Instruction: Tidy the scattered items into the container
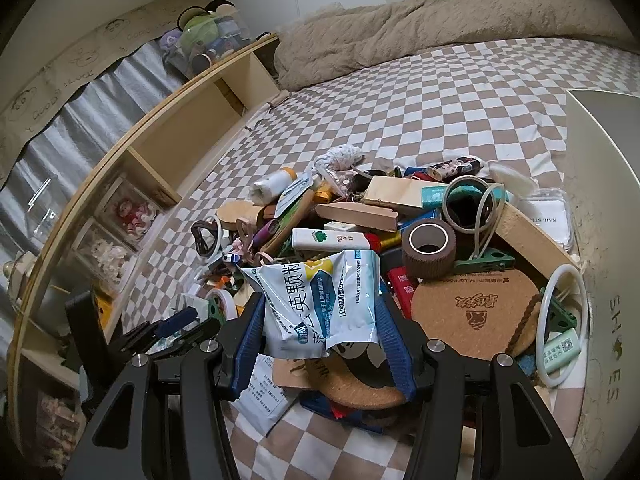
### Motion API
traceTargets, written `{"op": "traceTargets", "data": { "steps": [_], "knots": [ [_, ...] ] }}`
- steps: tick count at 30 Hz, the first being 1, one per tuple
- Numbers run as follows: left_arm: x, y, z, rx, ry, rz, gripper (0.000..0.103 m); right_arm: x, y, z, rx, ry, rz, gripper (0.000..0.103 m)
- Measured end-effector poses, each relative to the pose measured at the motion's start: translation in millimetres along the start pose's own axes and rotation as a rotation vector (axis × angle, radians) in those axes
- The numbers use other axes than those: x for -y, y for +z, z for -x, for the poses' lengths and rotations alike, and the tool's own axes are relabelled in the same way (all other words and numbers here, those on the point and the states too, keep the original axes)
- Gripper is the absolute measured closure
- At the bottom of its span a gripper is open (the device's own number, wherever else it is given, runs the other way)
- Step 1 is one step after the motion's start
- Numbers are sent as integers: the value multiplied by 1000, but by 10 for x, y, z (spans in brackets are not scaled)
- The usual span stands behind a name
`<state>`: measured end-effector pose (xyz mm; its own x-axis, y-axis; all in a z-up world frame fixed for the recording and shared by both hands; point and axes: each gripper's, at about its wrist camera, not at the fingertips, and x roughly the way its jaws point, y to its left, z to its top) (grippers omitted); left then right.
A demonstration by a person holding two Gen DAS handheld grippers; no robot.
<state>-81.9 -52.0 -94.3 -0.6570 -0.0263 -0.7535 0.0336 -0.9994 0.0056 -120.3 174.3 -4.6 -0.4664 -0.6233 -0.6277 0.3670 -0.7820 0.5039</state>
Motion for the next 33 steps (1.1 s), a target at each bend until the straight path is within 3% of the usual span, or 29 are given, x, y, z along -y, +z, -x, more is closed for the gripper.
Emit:
{"op": "traceTargets", "data": {
  "steps": [9, 15, 23, 25, 27, 33],
  "knots": [
    [-3, -32, -43, -6, 126, -16, 49, 14, 2, 10, 0, -1, -7, 47],
    [-121, -24, -44, -2, 213, 25, 46, 32, 7, 26, 1, 4, -18, 47],
    [-219, -29, -2, -2, 194, 93, 47, 42, 12, 15, -5, 9, -18, 46],
    [-209, -29, 7, 6, 178, 85, 52, 43, 13, 13, -6, 10, -18, 46],
    [-161, -36, -12, -9, 133, 66, 68, 42, 11, 10, -7, 10, -18, 46],
    [-1, -37, -78, -26, 157, -16, 71, 37, 5, -2, -13, 9, -16, 46]
  ]
}}
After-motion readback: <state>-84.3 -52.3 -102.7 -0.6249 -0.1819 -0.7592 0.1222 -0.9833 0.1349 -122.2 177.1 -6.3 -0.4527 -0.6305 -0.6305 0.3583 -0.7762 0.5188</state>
